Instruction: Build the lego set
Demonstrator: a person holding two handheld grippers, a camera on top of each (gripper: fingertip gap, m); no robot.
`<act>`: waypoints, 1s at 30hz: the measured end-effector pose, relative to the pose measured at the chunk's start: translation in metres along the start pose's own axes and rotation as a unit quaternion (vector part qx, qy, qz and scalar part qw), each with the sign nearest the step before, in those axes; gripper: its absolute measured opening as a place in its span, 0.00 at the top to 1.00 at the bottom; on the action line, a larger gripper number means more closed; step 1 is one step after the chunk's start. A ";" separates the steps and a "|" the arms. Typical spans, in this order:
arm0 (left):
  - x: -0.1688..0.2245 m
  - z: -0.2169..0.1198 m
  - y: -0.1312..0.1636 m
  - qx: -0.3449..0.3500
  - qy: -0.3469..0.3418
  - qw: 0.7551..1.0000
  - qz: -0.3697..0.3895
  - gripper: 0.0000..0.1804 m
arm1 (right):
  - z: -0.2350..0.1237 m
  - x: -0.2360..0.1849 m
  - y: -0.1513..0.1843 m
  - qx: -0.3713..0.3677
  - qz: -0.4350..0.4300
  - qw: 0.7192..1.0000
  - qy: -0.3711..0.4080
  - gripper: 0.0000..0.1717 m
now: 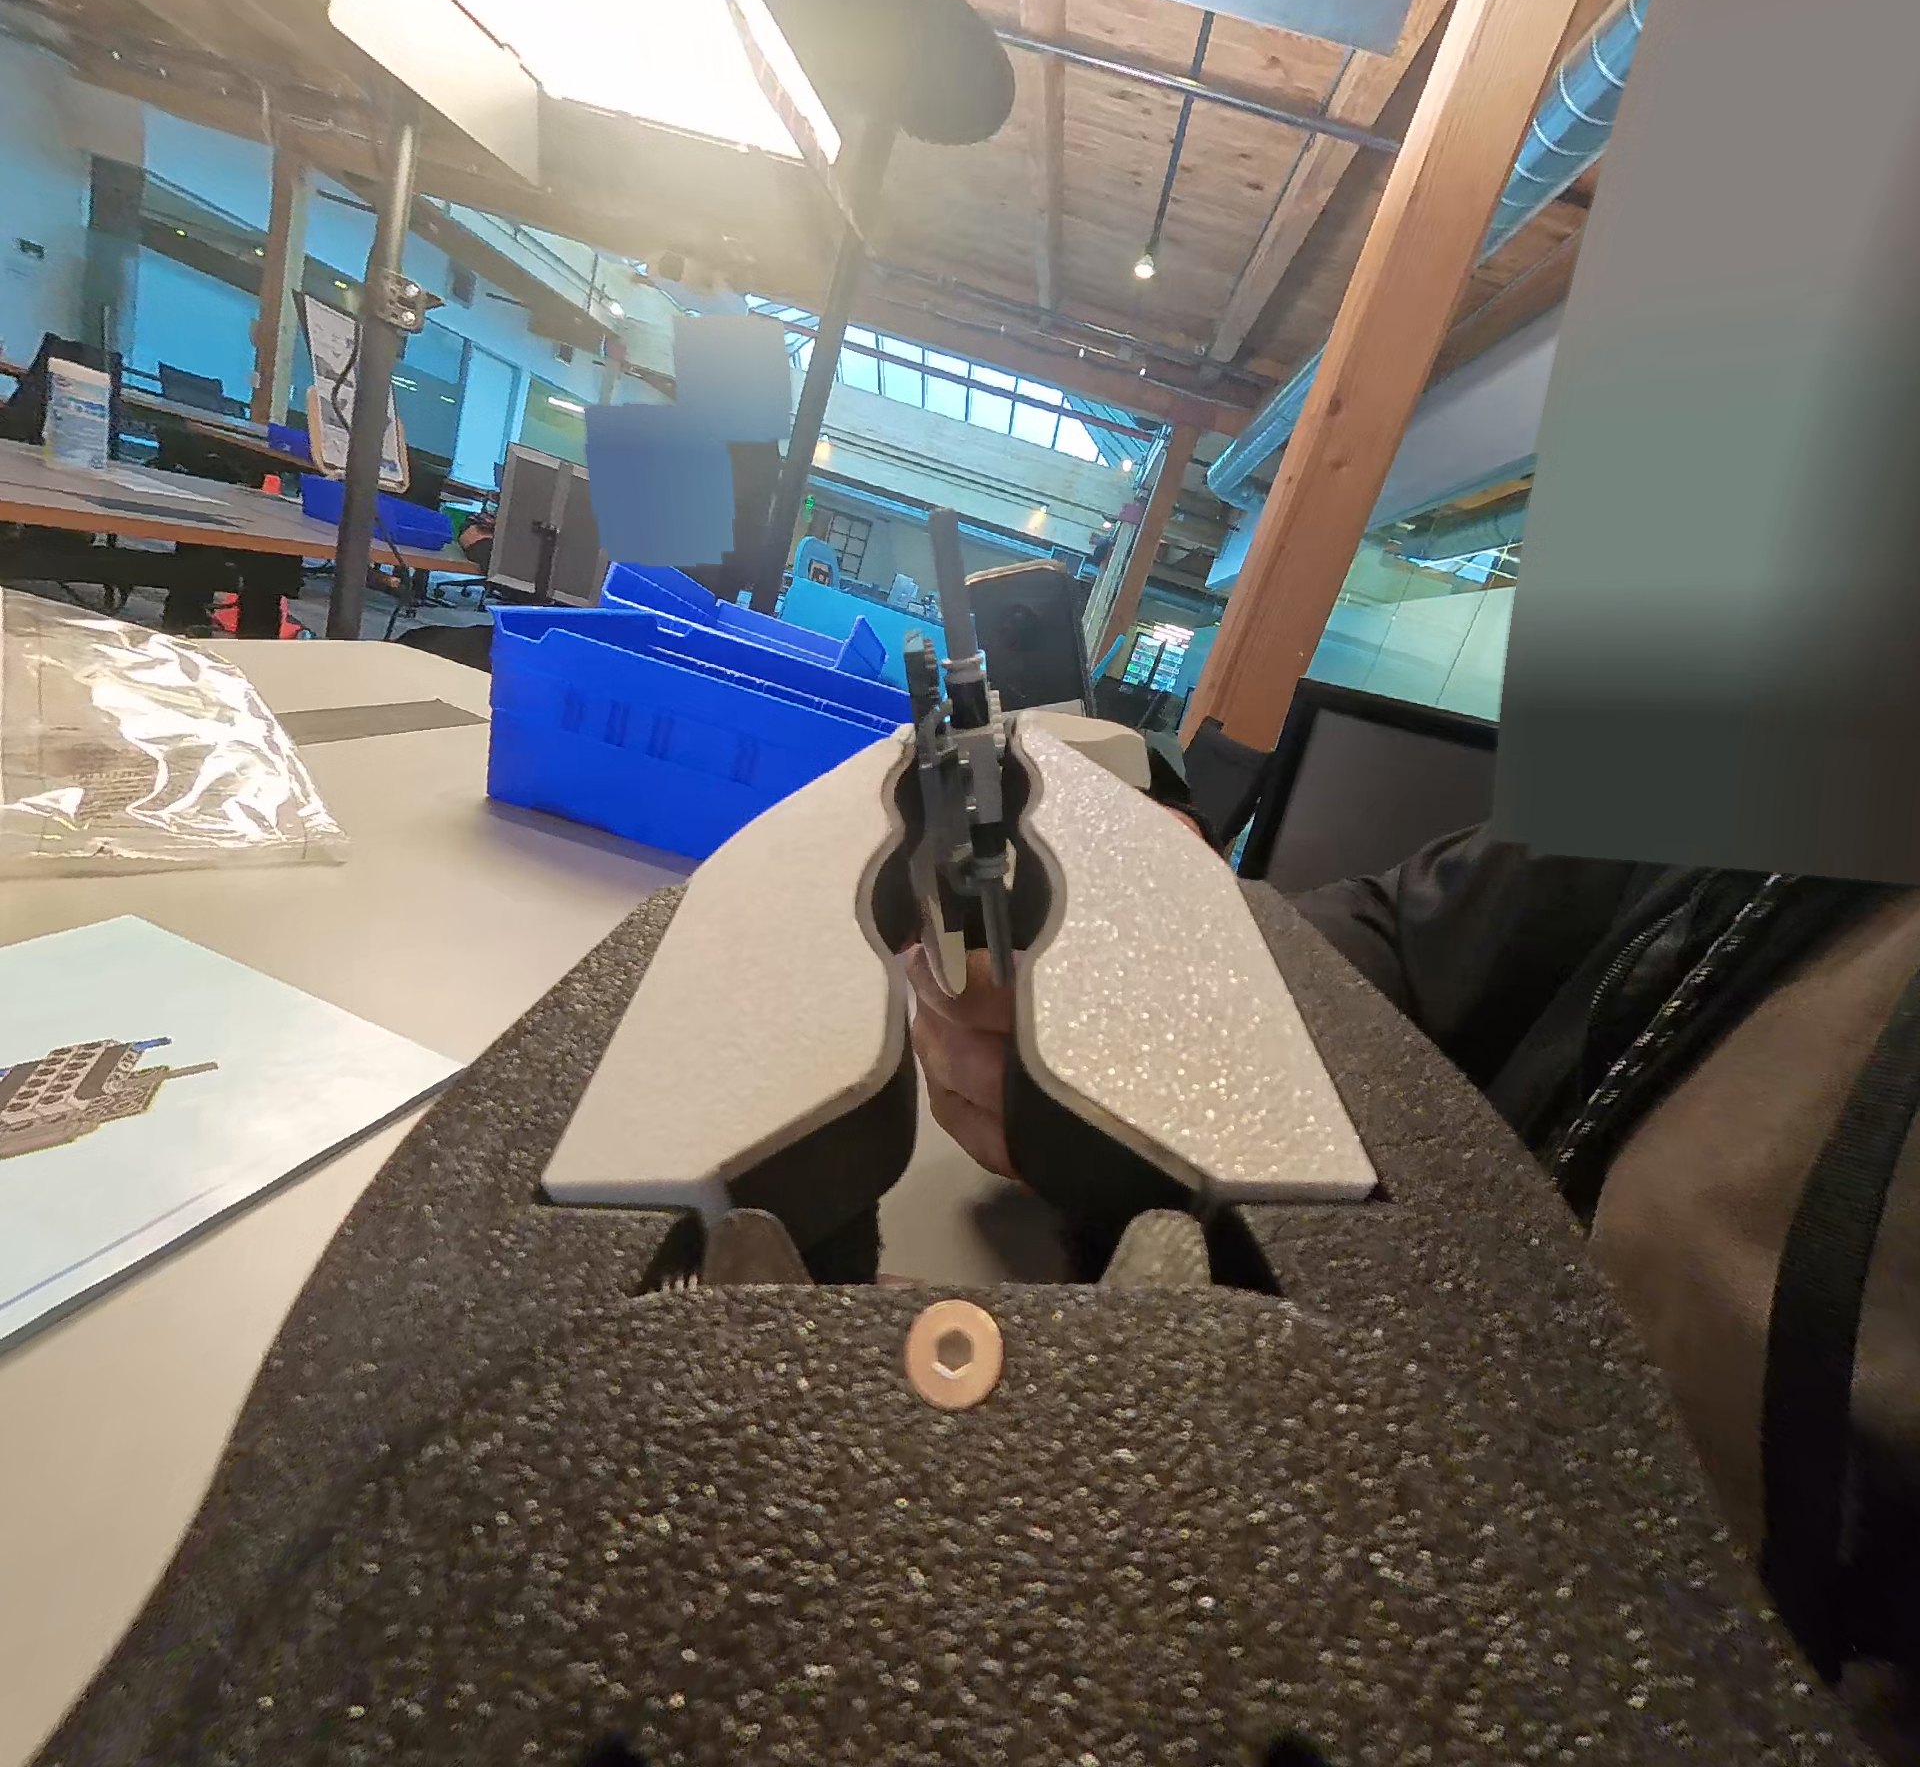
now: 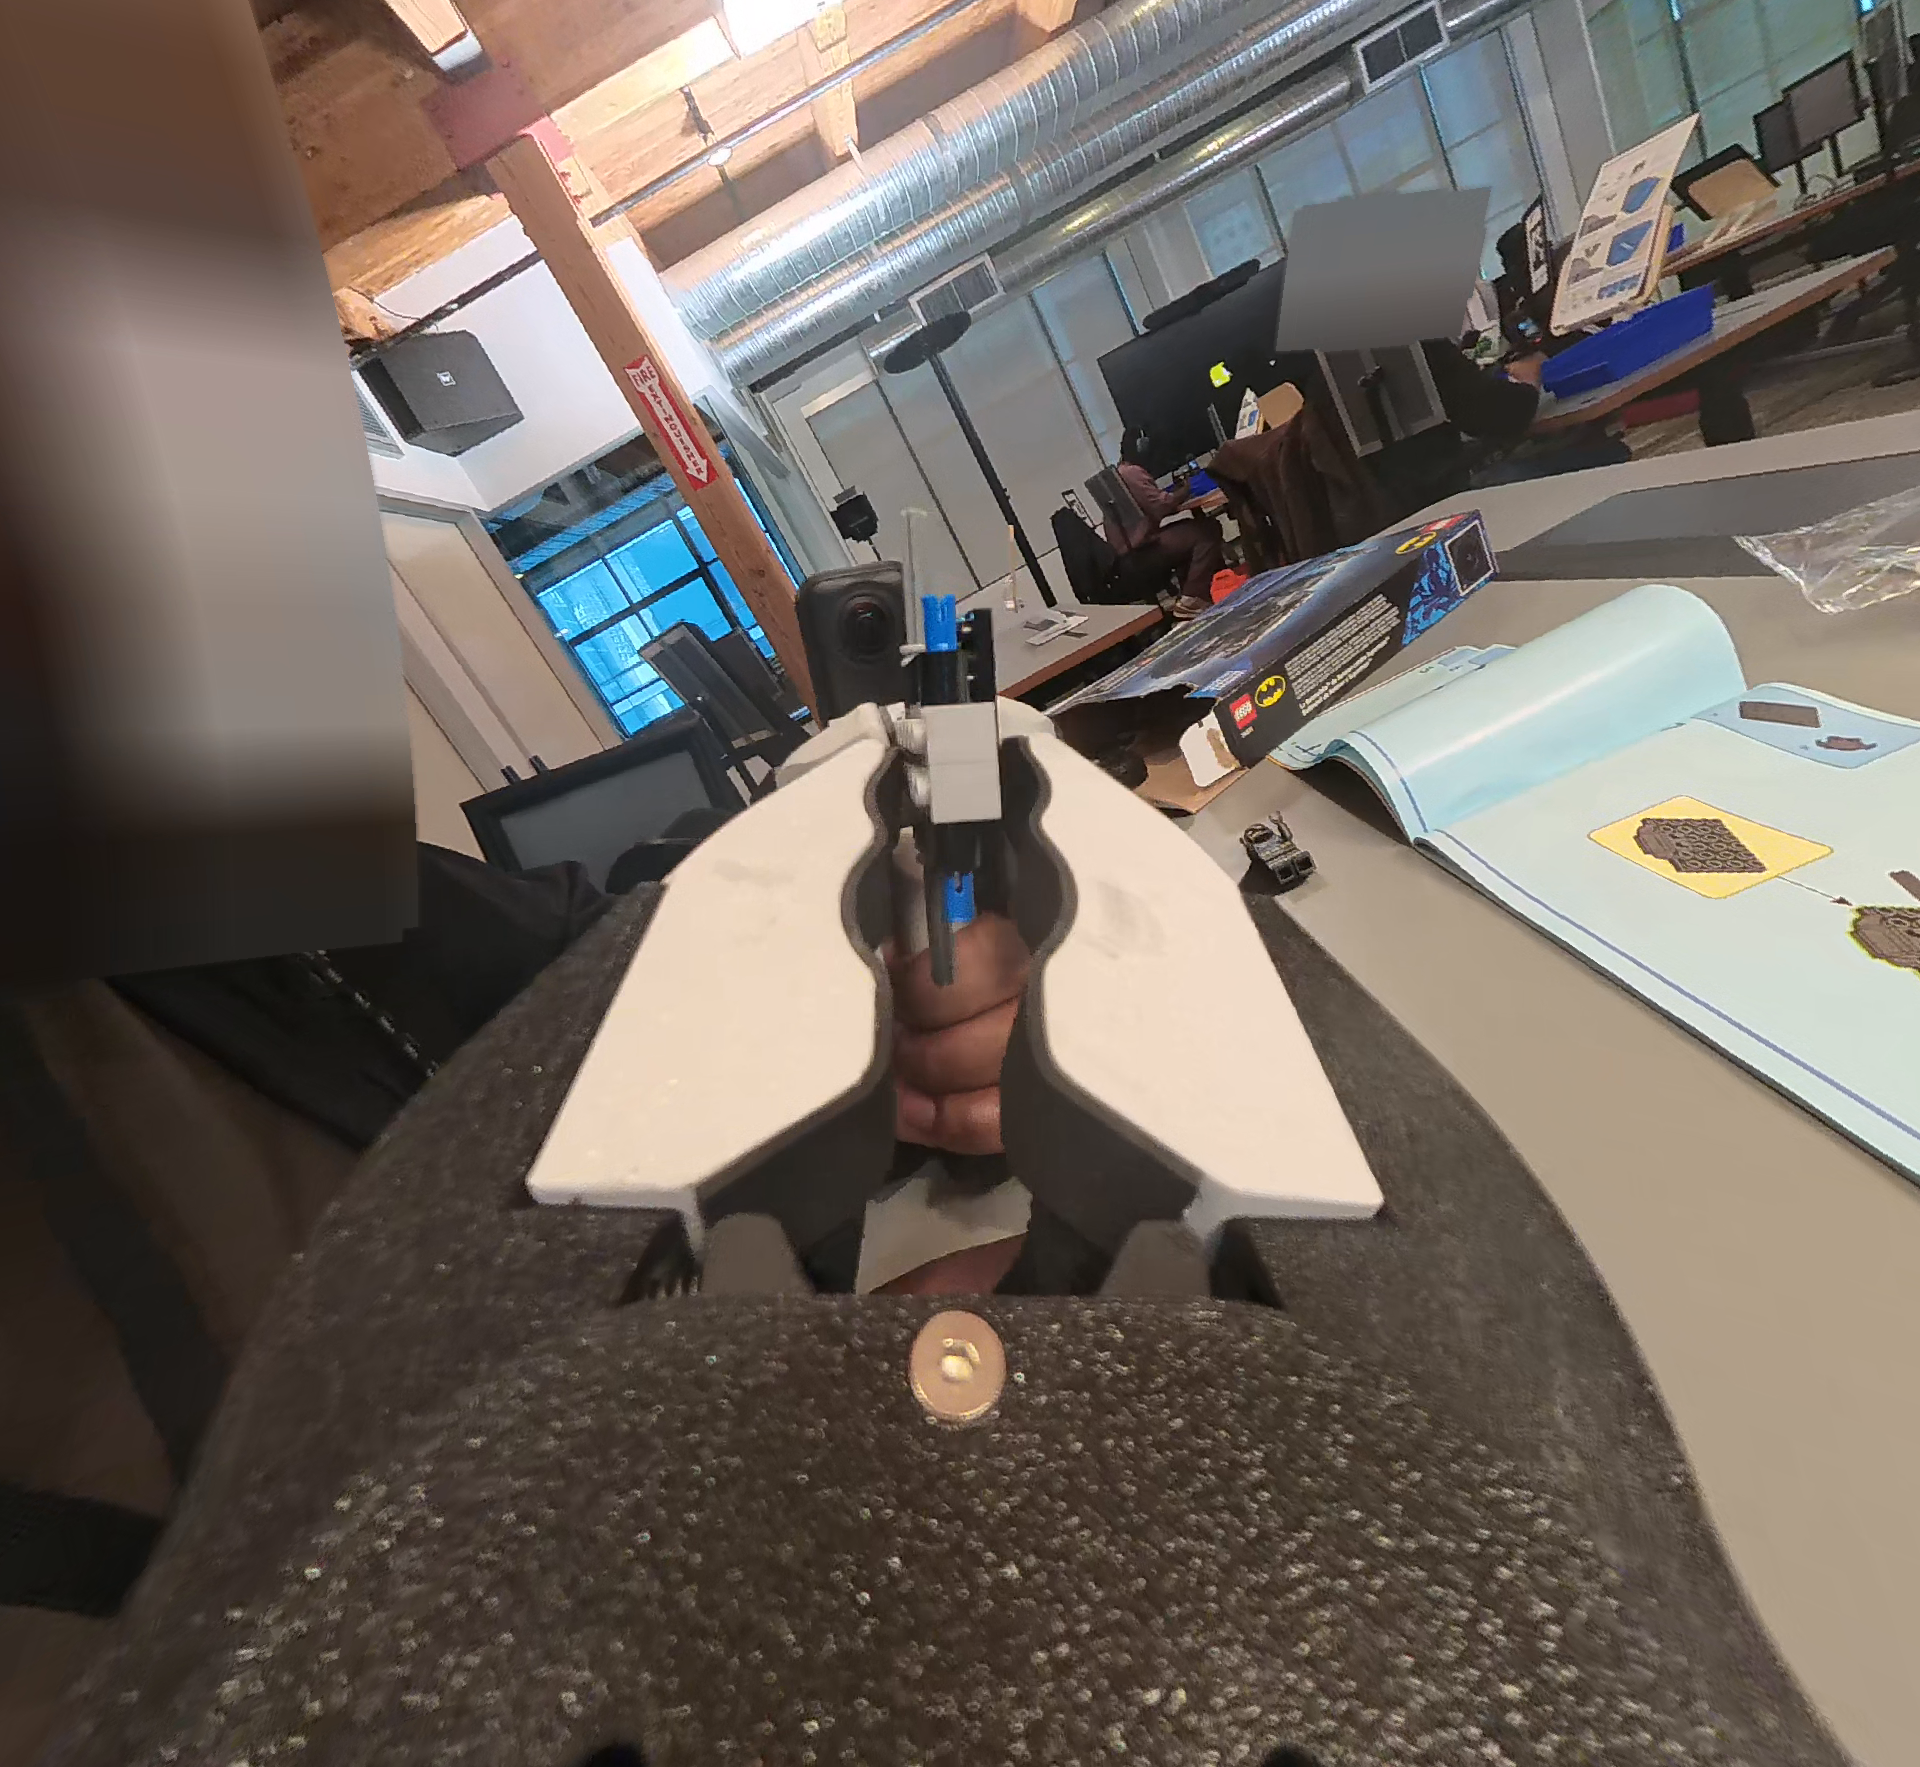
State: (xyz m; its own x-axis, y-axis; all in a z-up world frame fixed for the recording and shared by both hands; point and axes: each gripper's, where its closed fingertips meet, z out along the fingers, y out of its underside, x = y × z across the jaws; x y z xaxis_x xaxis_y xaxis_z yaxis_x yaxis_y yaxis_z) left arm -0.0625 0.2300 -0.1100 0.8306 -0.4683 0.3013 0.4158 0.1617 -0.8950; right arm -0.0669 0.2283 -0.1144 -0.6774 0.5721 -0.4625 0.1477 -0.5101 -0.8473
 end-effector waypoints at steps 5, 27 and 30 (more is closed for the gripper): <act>0.001 0.000 0.001 -0.005 -0.003 1.000 0.009 0.92 | -0.001 -0.001 0.001 -0.004 -0.007 1.000 -0.007 0.90; -0.049 -0.011 -0.001 0.040 -0.069 0.977 -0.198 0.92 | -0.008 0.039 0.009 -0.070 -0.080 0.989 0.105 0.73; -0.069 -0.022 -0.001 0.060 -0.105 0.955 -0.271 0.92 | -0.018 0.055 0.006 -0.111 -0.252 0.945 0.174 0.72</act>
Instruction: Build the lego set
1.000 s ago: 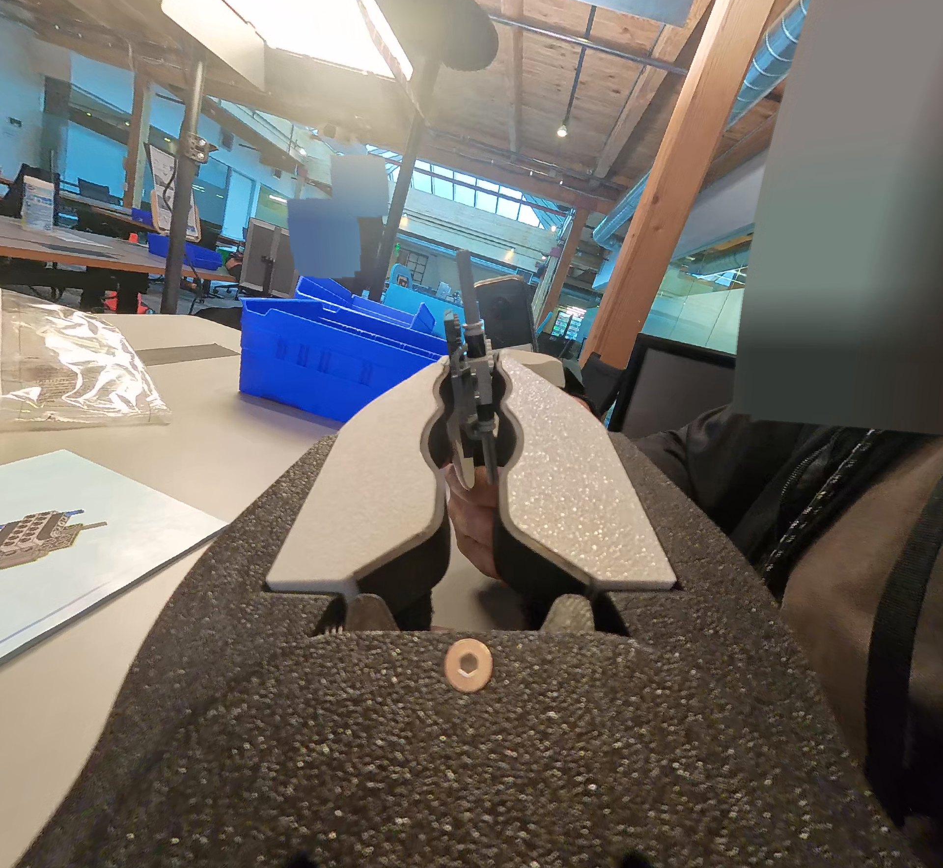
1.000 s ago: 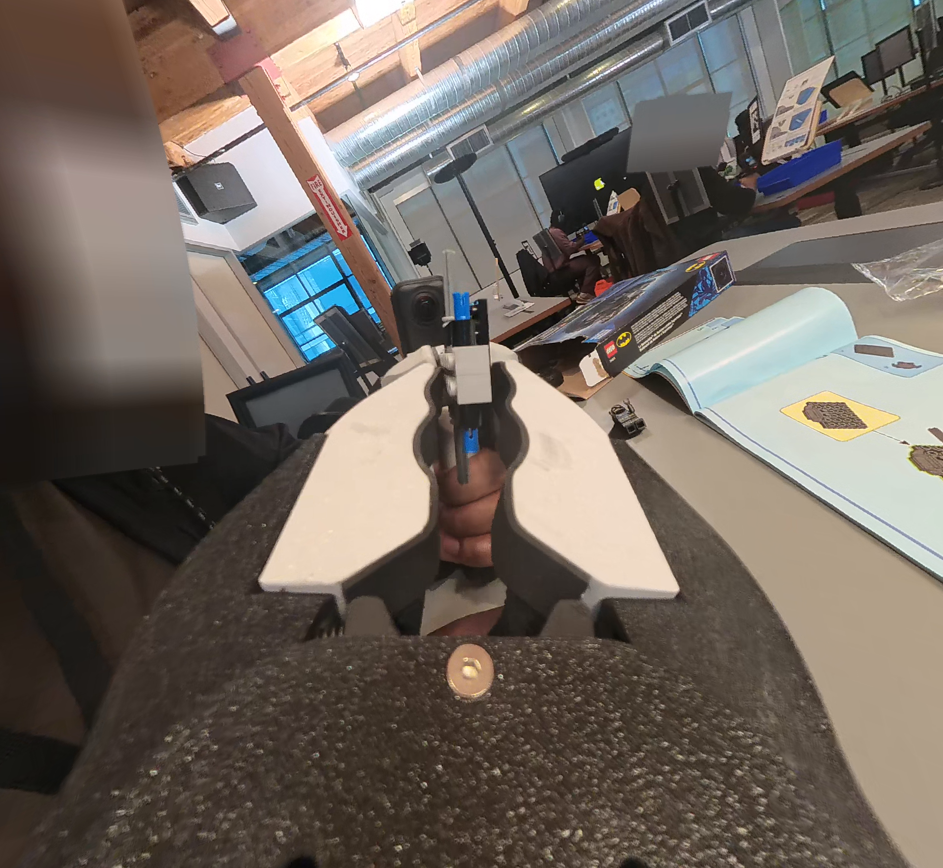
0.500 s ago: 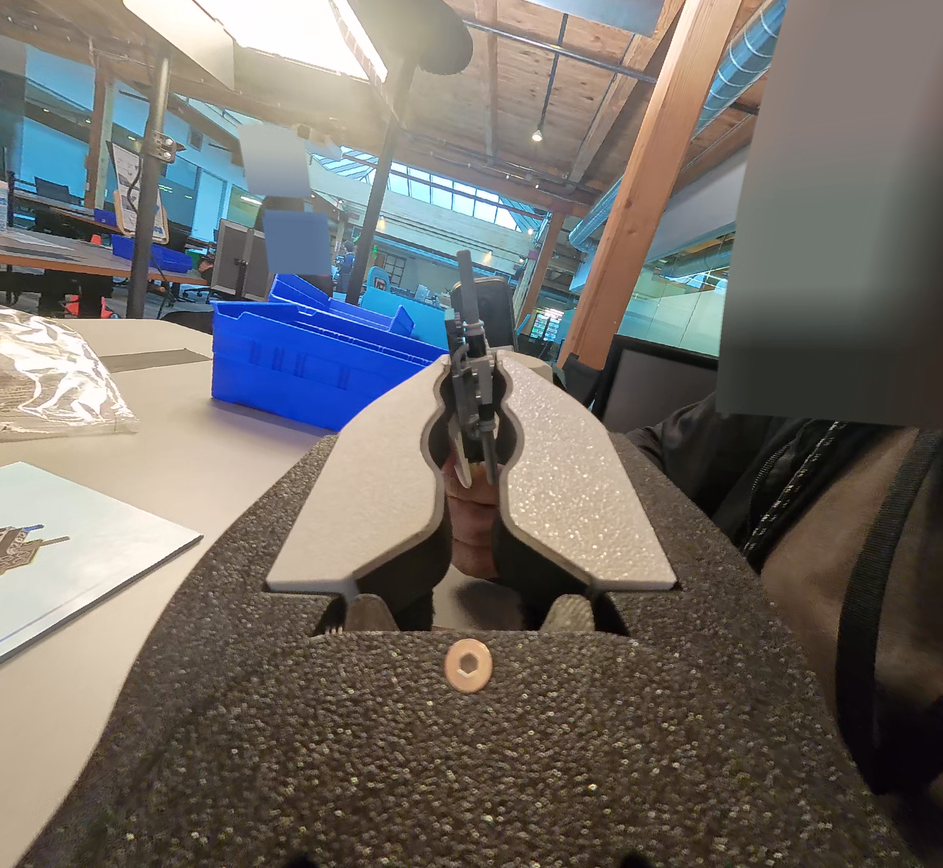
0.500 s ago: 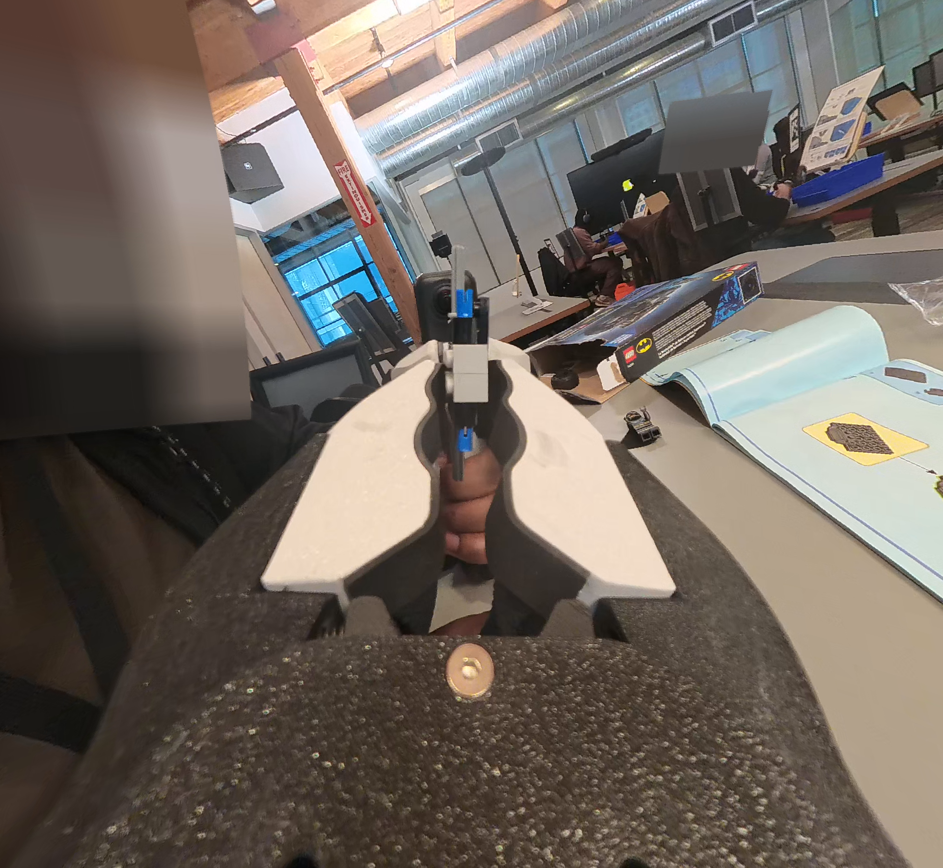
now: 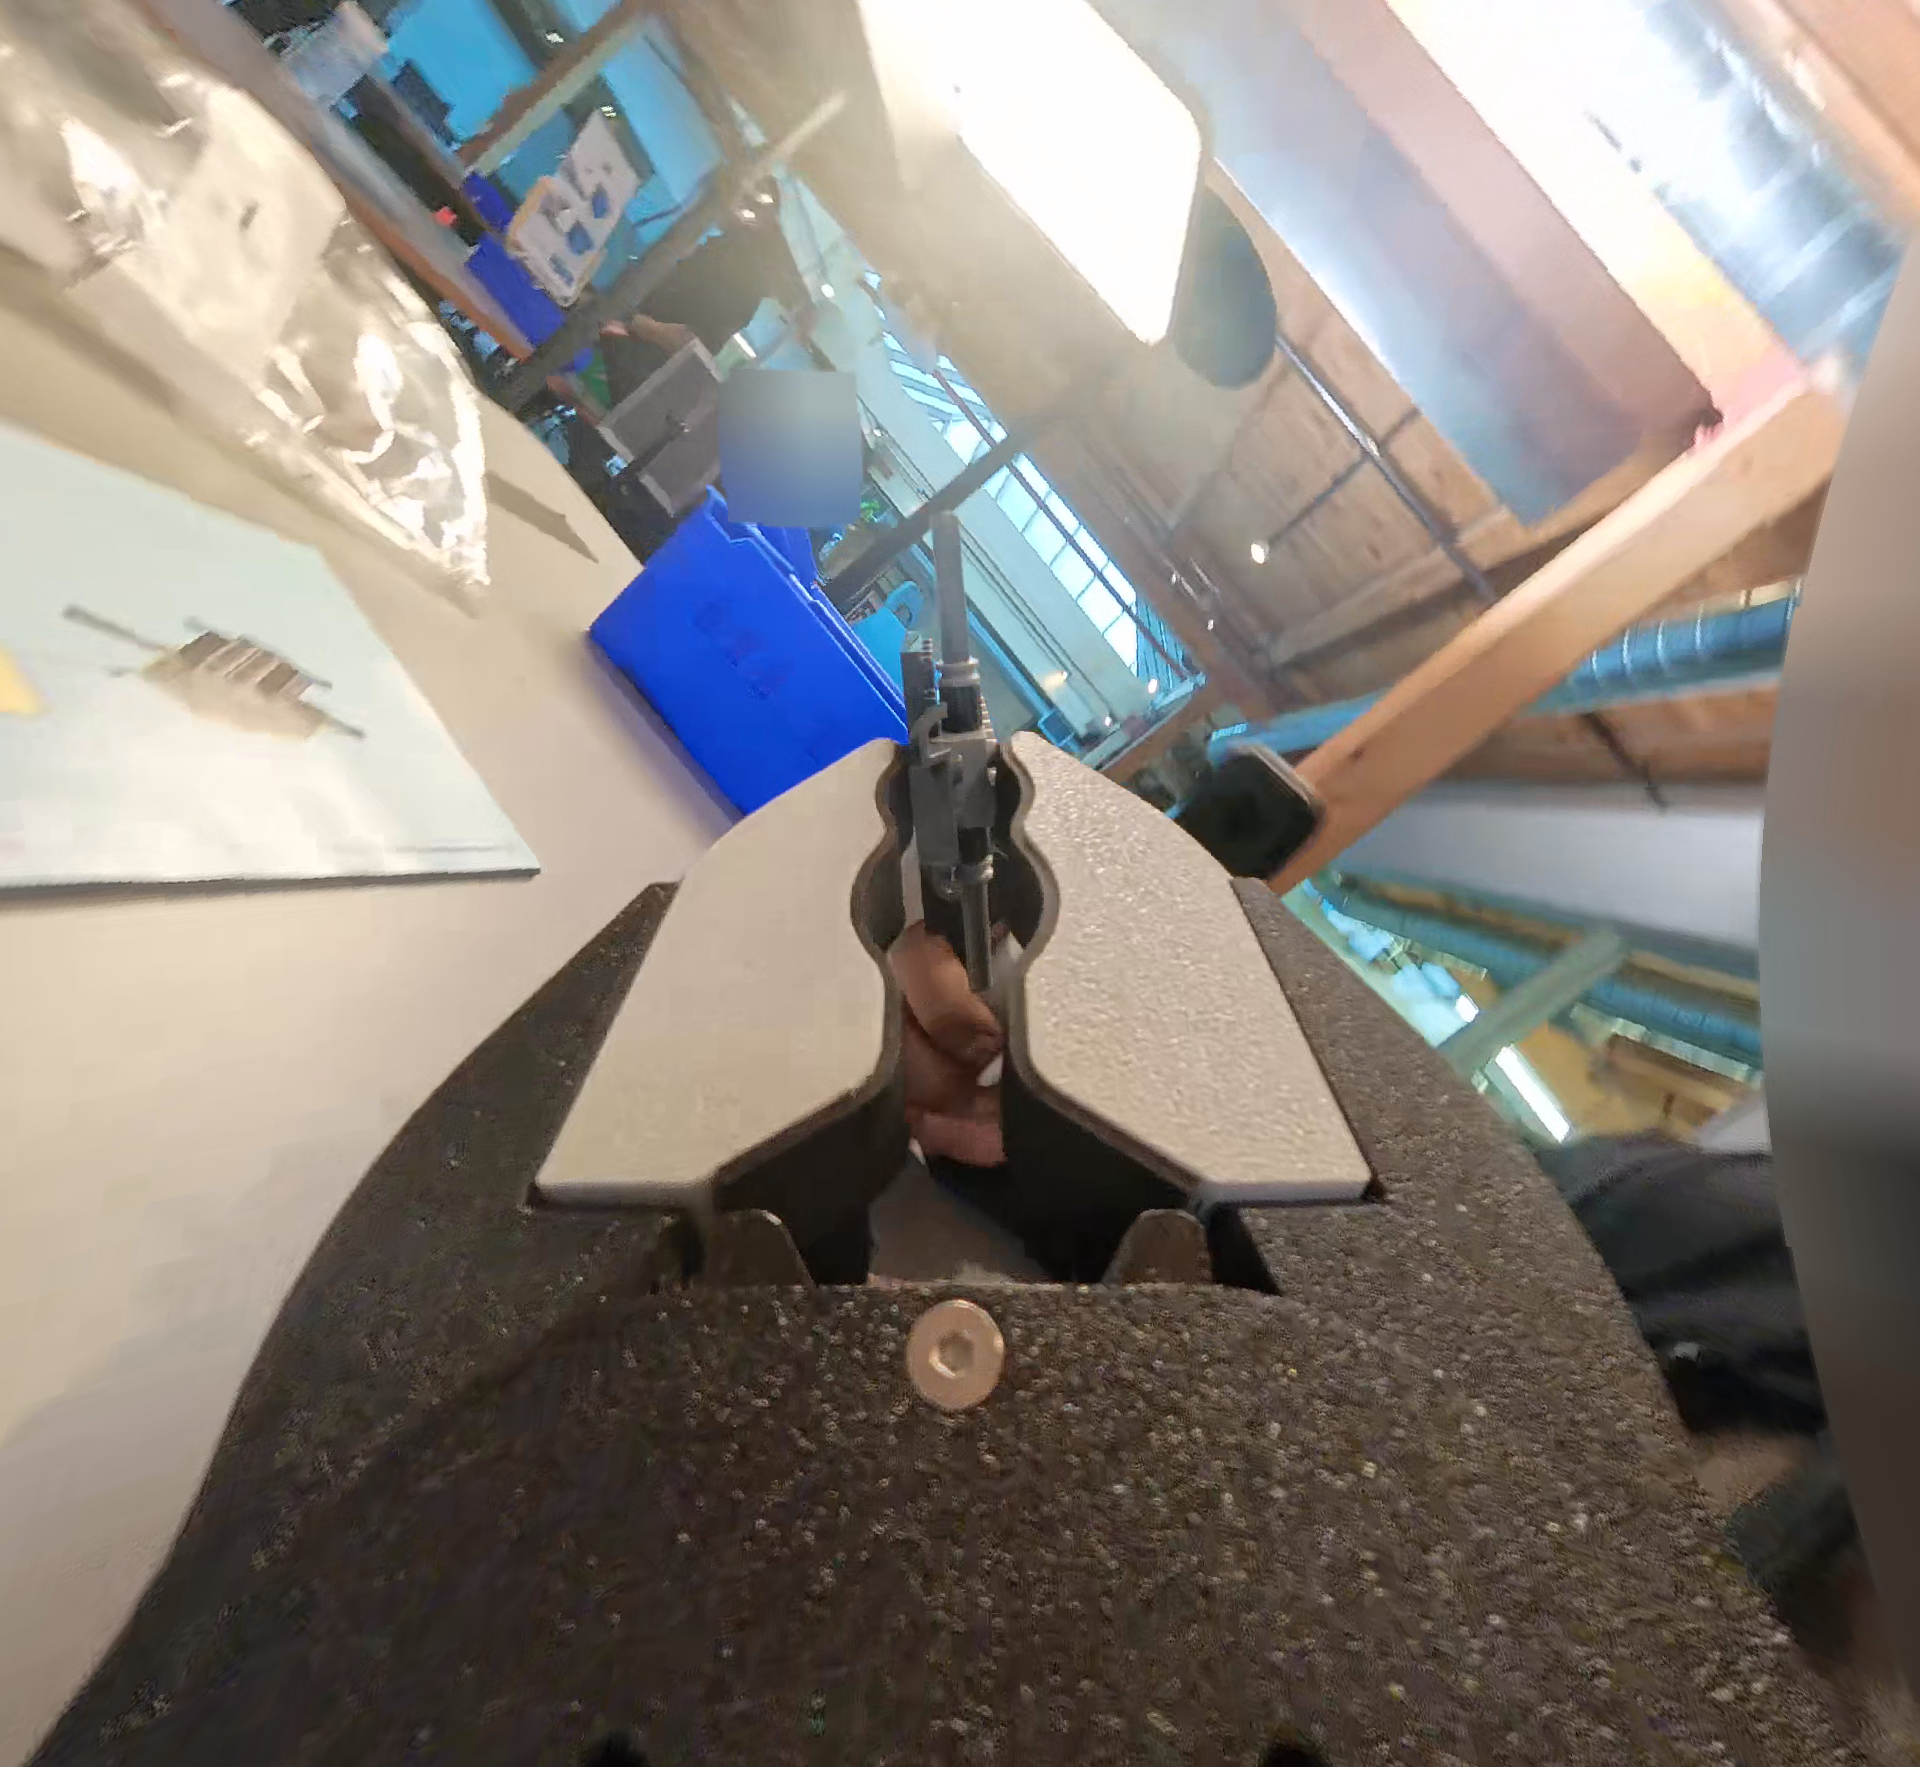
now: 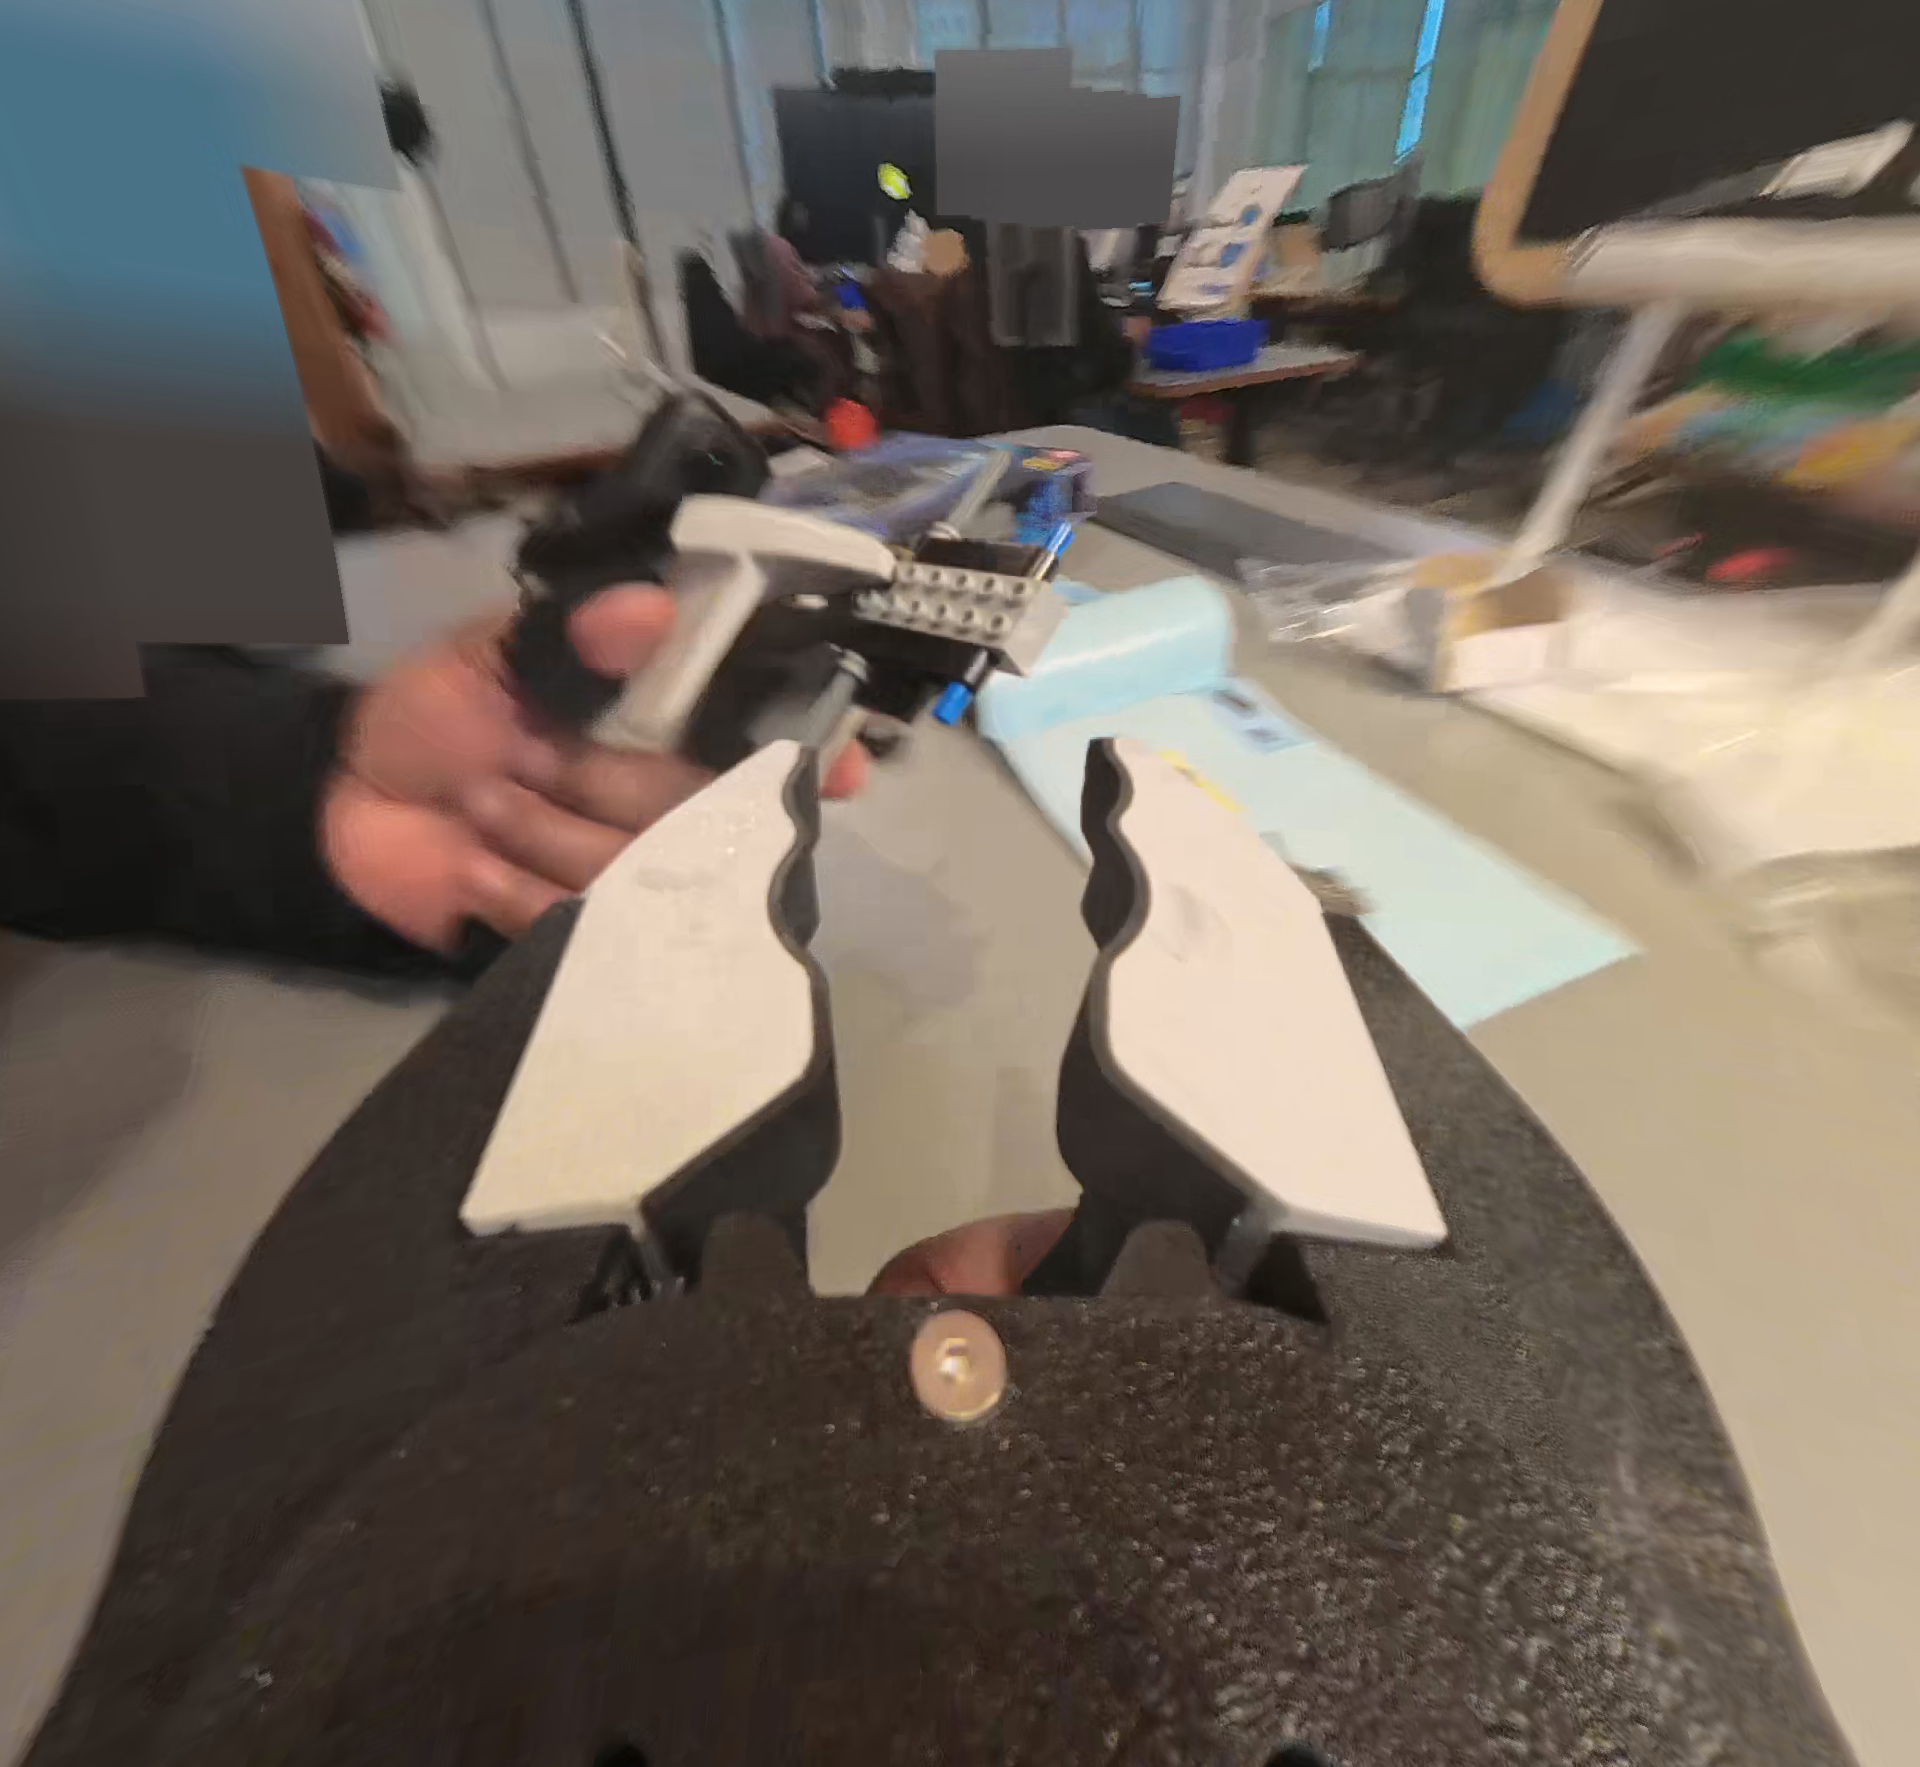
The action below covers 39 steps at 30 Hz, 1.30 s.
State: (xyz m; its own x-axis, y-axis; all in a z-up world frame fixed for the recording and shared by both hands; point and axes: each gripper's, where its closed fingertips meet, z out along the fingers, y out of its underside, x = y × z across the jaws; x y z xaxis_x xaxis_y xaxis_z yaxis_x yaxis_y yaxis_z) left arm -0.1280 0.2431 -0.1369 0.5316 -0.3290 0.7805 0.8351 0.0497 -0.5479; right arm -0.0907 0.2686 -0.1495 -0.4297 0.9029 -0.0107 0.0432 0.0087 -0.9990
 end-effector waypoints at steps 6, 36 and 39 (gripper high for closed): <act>-0.022 -0.005 -0.004 0.018 -0.049 0.993 -0.109 0.92 | 0.002 0.012 0.010 -0.076 -0.427 0.887 0.159 0.71; -0.022 0.004 0.016 -0.097 -0.071 0.993 -0.009 0.63 | 0.013 0.020 0.025 -0.121 -0.412 0.888 0.168 0.91; -0.013 0.003 0.013 -0.144 -0.053 0.973 0.170 0.61 | 0.010 0.018 0.025 -0.119 -0.355 0.917 0.138 0.91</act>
